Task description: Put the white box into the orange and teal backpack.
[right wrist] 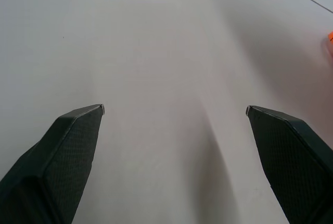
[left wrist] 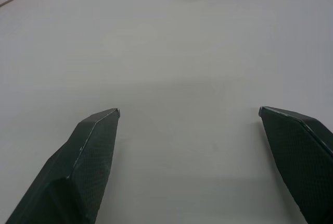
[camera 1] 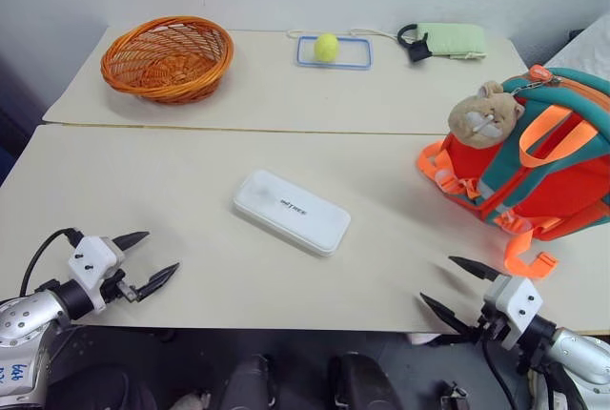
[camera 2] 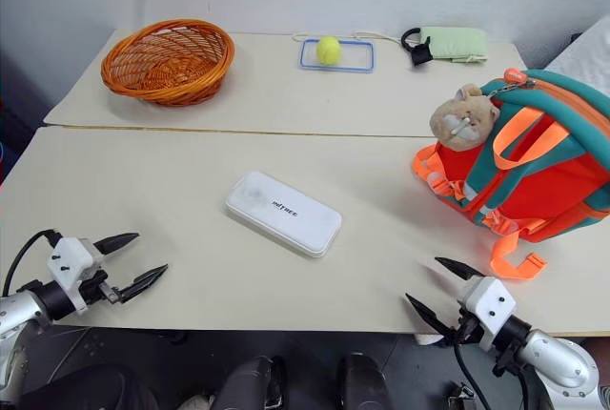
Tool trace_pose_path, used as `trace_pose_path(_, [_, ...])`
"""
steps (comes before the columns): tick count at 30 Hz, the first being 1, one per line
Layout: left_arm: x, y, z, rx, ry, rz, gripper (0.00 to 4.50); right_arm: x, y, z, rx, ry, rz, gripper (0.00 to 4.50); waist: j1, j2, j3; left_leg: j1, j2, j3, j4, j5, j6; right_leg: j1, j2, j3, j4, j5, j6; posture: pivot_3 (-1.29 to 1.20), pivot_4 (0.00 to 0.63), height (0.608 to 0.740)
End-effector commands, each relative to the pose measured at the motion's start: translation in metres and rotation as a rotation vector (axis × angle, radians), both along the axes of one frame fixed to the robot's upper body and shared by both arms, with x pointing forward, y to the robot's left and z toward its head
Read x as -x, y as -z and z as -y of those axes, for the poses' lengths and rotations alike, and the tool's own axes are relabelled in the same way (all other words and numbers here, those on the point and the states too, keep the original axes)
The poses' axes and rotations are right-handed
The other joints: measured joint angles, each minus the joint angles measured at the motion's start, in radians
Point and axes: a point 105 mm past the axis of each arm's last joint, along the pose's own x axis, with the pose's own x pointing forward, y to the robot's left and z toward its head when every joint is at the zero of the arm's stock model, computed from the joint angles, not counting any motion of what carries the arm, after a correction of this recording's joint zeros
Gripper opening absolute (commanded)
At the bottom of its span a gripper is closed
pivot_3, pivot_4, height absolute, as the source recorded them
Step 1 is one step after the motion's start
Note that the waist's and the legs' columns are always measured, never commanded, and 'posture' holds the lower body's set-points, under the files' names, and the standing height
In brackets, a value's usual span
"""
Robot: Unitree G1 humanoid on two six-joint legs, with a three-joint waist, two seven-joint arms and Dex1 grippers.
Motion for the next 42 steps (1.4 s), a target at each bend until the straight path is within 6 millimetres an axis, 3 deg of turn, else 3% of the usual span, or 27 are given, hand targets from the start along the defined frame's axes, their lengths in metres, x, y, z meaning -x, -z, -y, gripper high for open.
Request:
trace_pose_path(1, [0.0, -0.004, -0.001, -0.001, 0.007, 0.004, 4.5, 0.001, -0.004, 0.001, -0.006, -0.001, 0.022, 4.48, 0.0, 0.0, 0.0, 0.0, 0.0, 0.0, 0.0, 0.0, 0.0, 0.0, 0.0, 0.0, 0.0, 0.0, 0.0, 0.0, 0.15, 0.74])
trace_pose_path(6, [-0.017, -0.023, 0.01, 0.099, 0.029, 0.015, 4.5, 0.0, -0.011, -0.016, -0.094, -0.062, -0.013, 4.48, 0.002, 0.0, 0.0, 0.0, 0.0, 0.0, 0.001, 0.0, 0.0, 0.0, 0.0, 0.0, 0.001, 0.0, 0.0, 0.0, 0.15, 0.74])
trace_pose_path(7, [-0.023, -0.024, 0.009, 0.135, -0.003, -0.055, 4.5, 0.0, -0.017, -0.024, -0.173, -0.075, -0.032, 4.31, 0.002, 0.0, 0.0, 0.0, 0.0, 0.0, 0.001, 0.0, 0.0, 0.0, 0.0, 0.0, 0.001, 0.0, 0.0, 0.0, 0.15, 0.74])
trace_pose_path(9, [-0.044, -0.037, 0.012, 0.159, -0.065, -0.032, 4.32, 0.006, -0.019, -0.041, -0.236, -0.144, -0.113, 3.88, 0.003, 0.0, 0.0, 0.0, 0.0, -0.001, 0.002, 0.001, -0.001, 0.0, 0.0, 0.0, 0.003, 0.0, 0.0, 0.0, 0.15, 0.74])
trace_pose_path(12, [-0.076, -0.054, 0.03, 0.163, -0.084, 0.028, 3.6, 0.005, -0.015, -0.058, -0.122, -0.214, -0.121, 2.83, 0.008, -0.001, 0.0, 0.0, 0.0, -0.002, 0.003, 0.001, 0.0, 0.0, 0.0, -0.001, 0.005, 0.0, 0.0, 0.0, 0.15, 0.74])
trace_pose_path(16, [-0.119, -0.067, 0.05, 0.219, -0.108, 0.071, 2.38, -0.014, -0.014, -0.081, 0.014, -0.271, -0.047, 1.5, 0.009, -0.002, -0.001, 0.0, -0.001, -0.001, 0.006, 0.003, -0.004, 0.0, 0.0, -0.001, 0.006, 0.0, 0.0, 0.0, 0.15, 0.74])
trace_pose_path(20, [-0.145, -0.061, 0.077, 0.214, -0.061, 0.047, 1.13, -0.048, -0.02, -0.096, 0.026, -0.198, 0.042, 0.13, 0.001, -0.003, -0.002, -0.001, -0.001, 0.0, 0.007, 0.004, -0.006, -0.002, 0.002, -0.001, 0.008, 0.0, 0.0, 0.0, 0.15, 0.74])
trace_pose_path(22, [-0.152, -0.053, 0.087, 0.168, -0.027, 0.021, 0.48, -0.06, -0.022, -0.105, 0.058, -0.199, 0.076, 0.0, 0.001, -0.003, -0.002, -0.002, 0.0, 0.001, 0.01, 0.004, -0.006, -0.003, 0.002, -0.001, 0.01, 0.0, 0.0, 0.0, 0.15, 0.74])
trace_pose_path(23, [-0.153, -0.047, 0.092, 0.135, -0.004, 0.002, 0.2, -0.064, -0.022, -0.109, 0.062, -0.2, 0.081, 0.0, 0.0, -0.003, -0.002, -0.003, 0.0, 0.001, 0.011, 0.004, -0.006, -0.003, 0.002, -0.002, 0.01, 0.0, 0.0, 0.0, 0.15, 0.74])
trace_pose_path(33, [-0.139, -0.041, 0.12, 0.145, 0.21, -0.03, 0.2, -0.077, -0.023, -0.129, 0.045, -0.219, 0.064, 0.0, 0.002, -0.003, -0.002, -0.005, 0.0, 0.001, 0.017, 0.003, -0.004, -0.003, 0.001, -0.002, 0.011, 0.0, 0.0, 0.0, 0.15, 0.74])
trace_pose_path(42, [-0.088, -0.023, 0.126, 0.145, 0.38, -0.134, 0.2, -0.083, -0.031, -0.104, 0.095, -0.212, 0.06, 0.0, 0.0, -0.003, -0.002, -0.004, 0.0, 0.0, 0.016, 0.002, -0.004, -0.002, 0.001, -0.001, 0.011, 0.0, 0.0, 0.0, 0.15, 0.74])
